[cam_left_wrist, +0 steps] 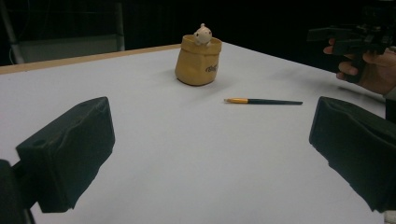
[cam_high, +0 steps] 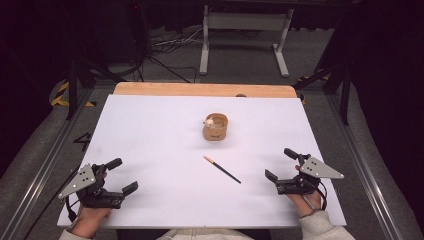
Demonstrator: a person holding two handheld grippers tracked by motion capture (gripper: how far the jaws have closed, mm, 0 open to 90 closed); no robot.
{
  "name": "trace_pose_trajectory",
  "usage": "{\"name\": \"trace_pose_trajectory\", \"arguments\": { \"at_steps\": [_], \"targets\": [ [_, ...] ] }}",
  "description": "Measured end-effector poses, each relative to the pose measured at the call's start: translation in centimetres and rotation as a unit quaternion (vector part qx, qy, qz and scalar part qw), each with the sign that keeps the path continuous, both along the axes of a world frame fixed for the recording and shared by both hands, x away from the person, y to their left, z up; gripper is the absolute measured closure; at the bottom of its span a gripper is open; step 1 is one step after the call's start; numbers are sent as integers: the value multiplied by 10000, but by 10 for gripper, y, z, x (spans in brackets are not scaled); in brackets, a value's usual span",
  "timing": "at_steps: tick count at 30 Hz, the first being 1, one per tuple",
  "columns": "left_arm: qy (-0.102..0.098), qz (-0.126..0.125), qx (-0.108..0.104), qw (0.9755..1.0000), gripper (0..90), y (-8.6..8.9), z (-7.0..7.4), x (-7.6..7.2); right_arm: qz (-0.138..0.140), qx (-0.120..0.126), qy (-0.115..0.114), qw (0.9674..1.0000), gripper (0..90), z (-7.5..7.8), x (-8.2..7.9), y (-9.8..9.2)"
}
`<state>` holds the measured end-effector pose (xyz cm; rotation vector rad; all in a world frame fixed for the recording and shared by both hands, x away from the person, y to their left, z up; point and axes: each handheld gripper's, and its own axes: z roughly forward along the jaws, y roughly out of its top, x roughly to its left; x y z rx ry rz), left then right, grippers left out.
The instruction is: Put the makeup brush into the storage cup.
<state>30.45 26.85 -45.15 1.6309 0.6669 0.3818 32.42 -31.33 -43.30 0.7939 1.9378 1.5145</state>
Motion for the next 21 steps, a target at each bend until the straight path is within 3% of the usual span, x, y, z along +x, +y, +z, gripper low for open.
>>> {"name": "trace_pose_trajectory", "arguments": {
  "at_steps": [7, 14, 21],
  "targets": [
    [-6, -5, 59, 10000, 17, 0, 0, -1, 37, -37, 16, 10000, 0, 4, 1, 6],
    [-41, -69, 50, 10000, 22, -2, 1, -1, 309, -157, 27, 9994, 2, 14, 5, 30],
    [-30, -78, 103, 9999, 23, -2, 0, -1, 458, -61, 138, 9988, 1, 27, 19, 51]
  ]
}}
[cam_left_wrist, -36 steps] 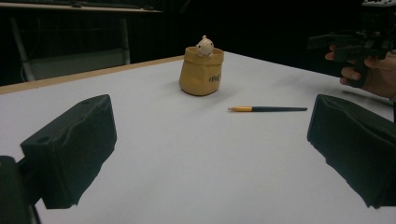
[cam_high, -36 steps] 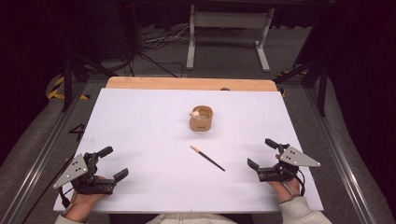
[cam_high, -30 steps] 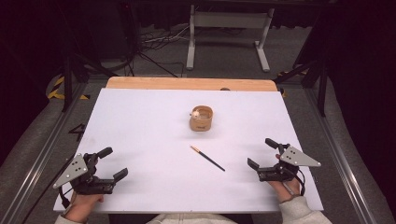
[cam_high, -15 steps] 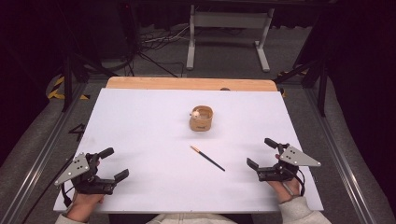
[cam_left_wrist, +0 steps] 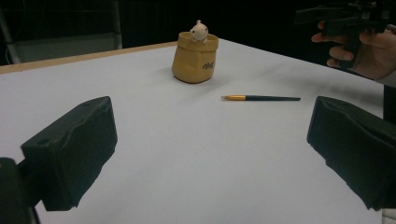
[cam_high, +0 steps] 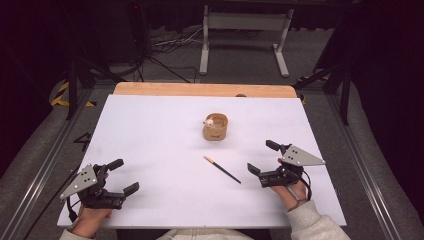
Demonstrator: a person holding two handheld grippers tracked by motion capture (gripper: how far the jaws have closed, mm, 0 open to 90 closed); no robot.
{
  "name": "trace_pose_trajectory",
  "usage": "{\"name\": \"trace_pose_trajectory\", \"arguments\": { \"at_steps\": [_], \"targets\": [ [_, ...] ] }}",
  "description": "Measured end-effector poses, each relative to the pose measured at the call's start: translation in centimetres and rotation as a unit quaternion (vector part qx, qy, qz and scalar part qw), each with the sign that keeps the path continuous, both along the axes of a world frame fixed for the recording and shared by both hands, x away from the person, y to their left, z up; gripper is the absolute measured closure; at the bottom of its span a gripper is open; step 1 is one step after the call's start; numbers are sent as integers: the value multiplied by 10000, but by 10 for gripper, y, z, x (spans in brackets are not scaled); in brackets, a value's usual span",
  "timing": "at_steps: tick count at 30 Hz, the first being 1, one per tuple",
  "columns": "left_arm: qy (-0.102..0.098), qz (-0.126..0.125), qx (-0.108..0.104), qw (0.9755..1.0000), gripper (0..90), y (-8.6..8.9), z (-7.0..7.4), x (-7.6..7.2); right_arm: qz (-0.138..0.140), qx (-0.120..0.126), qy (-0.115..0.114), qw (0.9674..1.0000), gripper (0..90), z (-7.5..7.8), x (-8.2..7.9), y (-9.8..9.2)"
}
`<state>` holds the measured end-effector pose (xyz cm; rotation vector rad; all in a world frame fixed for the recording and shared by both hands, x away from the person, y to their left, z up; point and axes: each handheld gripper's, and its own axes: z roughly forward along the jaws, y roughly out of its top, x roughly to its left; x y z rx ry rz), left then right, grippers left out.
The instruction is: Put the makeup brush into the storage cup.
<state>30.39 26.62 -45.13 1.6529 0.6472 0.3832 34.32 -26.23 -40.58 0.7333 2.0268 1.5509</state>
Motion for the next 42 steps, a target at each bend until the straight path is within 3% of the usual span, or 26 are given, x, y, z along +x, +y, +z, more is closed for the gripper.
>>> {"name": "trace_pose_trajectory", "arguments": {
  "at_steps": [10, 15, 19, 21, 27, 29, 31, 39, 41, 42],
  "targets": [
    [28, -14, 1, 10000, 26, -1, 0, -1, 214, 130, 257, 9994, 0, 8, 15, 21],
    [35, -38, 9, 10000, 29, -1, 0, 0, 170, -116, 268, 9994, 8, 14, 20, 31],
    [37, -71, 36, 10000, 31, -2, 0, 0, 168, -121, 247, 9995, 7, 19, 23, 34],
    [44, -73, 19, 10000, 31, -3, 0, 0, 225, -100, 287, 9993, 8, 22, 25, 36],
    [63, -107, 36, 9999, 33, -2, 0, 0, 374, -383, 257, 9982, 38, 26, 27, 46],
    [62, -135, 84, 9999, 33, -2, 0, 0, 398, -446, 348, 9976, 49, 27, 28, 48],
    [85, -117, 63, 9999, 33, -3, 0, 0, 483, -630, 560, 9953, 63, 29, 32, 52],
    [63, -120, 80, 9999, 33, -3, 0, 0, 556, -1372, 714, 9864, 83, 44, 38, 66],
    [65, -127, 91, 9999, 32, -4, 0, 0, 561, -1531, 801, 9834, 84, 47, 41, 69],
    [65, -127, 91, 9999, 33, -4, 0, 0, 561, -1531, 801, 9834, 84, 47, 41, 69]
  ]
}}
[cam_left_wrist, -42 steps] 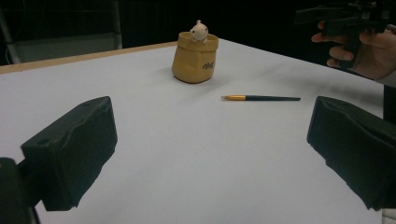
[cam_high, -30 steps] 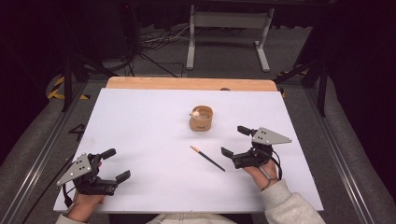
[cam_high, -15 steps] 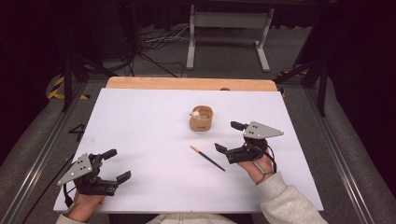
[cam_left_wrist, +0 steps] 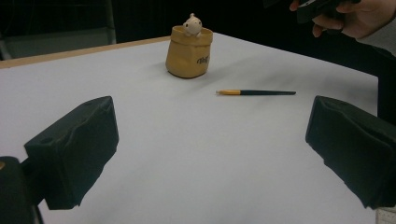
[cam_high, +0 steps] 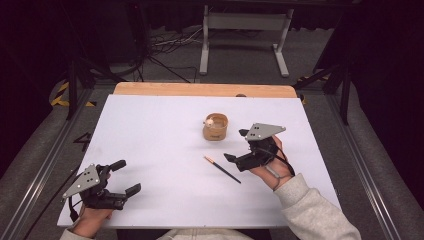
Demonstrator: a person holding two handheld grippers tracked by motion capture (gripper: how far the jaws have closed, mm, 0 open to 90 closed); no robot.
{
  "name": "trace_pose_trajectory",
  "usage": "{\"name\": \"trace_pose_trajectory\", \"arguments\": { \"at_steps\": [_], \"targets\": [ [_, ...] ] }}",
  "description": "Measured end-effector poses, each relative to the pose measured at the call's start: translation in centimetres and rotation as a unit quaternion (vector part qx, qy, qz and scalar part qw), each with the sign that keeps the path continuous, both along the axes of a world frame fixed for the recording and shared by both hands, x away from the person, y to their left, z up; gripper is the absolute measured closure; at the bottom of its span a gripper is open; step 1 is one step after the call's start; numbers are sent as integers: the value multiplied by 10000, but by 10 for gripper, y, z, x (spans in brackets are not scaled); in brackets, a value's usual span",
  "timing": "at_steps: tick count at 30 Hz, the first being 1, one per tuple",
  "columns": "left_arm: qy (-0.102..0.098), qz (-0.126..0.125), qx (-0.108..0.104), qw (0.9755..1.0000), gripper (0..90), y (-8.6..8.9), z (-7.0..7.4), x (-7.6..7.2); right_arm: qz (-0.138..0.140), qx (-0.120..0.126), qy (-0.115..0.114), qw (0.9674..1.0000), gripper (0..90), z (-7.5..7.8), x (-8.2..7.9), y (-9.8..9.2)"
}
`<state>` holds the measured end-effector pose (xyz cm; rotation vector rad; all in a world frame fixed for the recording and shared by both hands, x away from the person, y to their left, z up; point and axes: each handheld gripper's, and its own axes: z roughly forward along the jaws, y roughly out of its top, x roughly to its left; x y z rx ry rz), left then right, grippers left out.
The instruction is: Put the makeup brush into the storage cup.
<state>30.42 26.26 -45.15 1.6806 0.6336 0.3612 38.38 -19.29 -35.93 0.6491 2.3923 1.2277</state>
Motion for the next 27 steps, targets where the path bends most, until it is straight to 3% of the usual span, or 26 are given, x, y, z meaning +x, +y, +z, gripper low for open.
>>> {"name": "trace_pose_trajectory", "arguments": {
  "at_steps": [5, 14, 27],
  "targets": [
    [13, 6, -31, 10000, 33, -1, -1, 0, 40, -362, 148, 9992, 90, 3, 5, 8],
    [16, 0, -36, 10000, 33, 0, -1, 0, 139, -877, 477, 9949, 113, 11, 14, 20],
    [5, -10, -23, 10000, 34, 0, 0, 0, 317, -1516, 827, 9845, 110, 15, 26, 36]
  ]
}}
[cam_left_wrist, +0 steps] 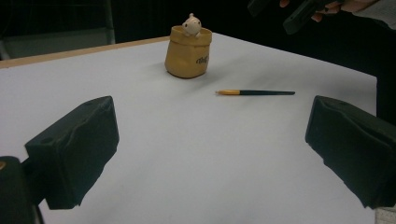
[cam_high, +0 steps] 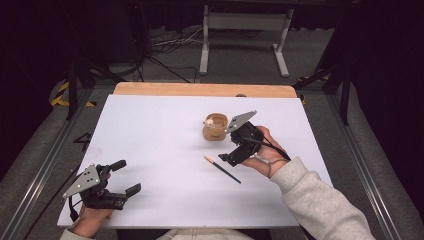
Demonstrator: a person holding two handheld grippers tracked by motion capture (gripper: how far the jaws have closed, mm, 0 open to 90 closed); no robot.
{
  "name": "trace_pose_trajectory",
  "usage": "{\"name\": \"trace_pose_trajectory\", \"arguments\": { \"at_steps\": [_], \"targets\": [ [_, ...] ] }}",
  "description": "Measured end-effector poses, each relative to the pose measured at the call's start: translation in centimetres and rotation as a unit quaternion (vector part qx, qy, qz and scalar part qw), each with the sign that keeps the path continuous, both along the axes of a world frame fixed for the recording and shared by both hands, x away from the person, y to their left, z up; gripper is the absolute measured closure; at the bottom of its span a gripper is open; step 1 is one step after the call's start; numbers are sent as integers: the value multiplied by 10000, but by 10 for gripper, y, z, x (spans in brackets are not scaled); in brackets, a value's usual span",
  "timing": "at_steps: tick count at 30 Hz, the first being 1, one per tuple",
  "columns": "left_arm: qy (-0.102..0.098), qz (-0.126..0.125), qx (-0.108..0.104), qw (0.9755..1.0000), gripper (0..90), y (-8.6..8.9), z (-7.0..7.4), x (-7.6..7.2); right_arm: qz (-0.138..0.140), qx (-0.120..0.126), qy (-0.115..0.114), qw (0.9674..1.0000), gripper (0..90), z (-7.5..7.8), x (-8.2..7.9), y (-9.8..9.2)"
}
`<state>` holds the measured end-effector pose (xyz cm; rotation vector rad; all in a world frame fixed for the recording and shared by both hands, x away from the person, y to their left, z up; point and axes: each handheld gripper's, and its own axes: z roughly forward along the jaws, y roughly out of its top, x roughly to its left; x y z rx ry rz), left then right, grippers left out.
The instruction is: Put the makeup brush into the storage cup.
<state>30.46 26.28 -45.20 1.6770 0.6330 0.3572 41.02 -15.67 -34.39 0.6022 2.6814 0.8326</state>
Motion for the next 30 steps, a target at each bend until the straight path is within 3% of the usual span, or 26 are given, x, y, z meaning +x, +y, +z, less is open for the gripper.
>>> {"name": "trace_pose_trajectory", "arguments": {
  "at_steps": [8, 12, 19, 30],
  "targets": [
    [12, -10, -10, 10000, 34, 0, 0, 0, 87, -323, 219, 9992, 108, 1, 7, 7],
    [13, -14, -3, 10000, 34, -1, 0, 0, 88, -555, 368, 9977, 111, 2, 11, 11],
    [12, -21, -10, 10000, 34, -1, -1, 0, 100, -757, 683, 9947, 137, 0, 17, 17],
    [-4, -65, 46, 10000, 34, -1, -1, 1, 108, -730, 837, 9938, 189, -12, 22, 21]
  ]
}}
